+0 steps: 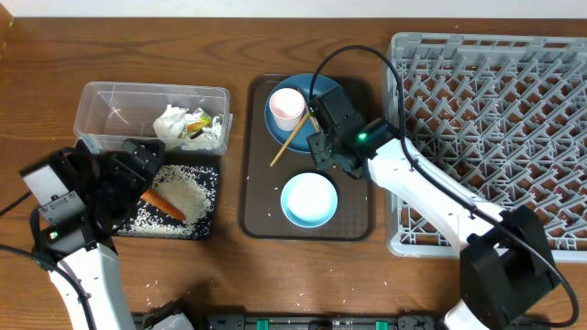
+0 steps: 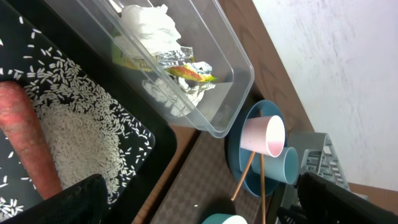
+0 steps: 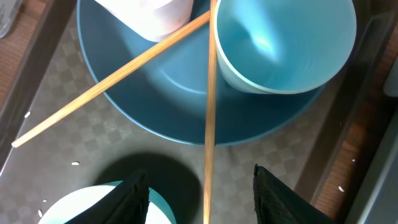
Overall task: Sort waste into correct bins and load items into the dishwasher rack
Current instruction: 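Reach the right gripper to the chopsticks on the blue plate, then close the right gripper on one chopstick and lift it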
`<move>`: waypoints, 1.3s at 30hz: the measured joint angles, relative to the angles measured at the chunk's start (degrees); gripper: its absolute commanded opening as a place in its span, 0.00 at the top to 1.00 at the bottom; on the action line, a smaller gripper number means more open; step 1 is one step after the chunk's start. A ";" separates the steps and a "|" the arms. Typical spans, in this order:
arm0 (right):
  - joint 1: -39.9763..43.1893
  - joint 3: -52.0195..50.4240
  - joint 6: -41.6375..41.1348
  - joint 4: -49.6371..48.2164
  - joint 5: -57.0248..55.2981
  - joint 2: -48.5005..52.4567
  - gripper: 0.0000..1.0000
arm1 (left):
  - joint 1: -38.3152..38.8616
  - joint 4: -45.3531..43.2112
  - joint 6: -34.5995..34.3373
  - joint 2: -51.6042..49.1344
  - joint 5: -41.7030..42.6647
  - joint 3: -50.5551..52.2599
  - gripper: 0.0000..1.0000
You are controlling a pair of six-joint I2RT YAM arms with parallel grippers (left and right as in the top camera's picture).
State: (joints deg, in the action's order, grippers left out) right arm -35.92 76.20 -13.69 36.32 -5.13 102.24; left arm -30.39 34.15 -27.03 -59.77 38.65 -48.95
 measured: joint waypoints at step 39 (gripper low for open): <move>-0.42 0.07 -0.35 1.55 -1.33 7.06 0.99 | 0.00 0.00 0.00 0.00 0.02 0.00 0.00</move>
State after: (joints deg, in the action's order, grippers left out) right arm -36.34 76.27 -14.04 37.87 -6.46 109.30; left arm -30.39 34.15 -27.03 -59.77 38.68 -48.95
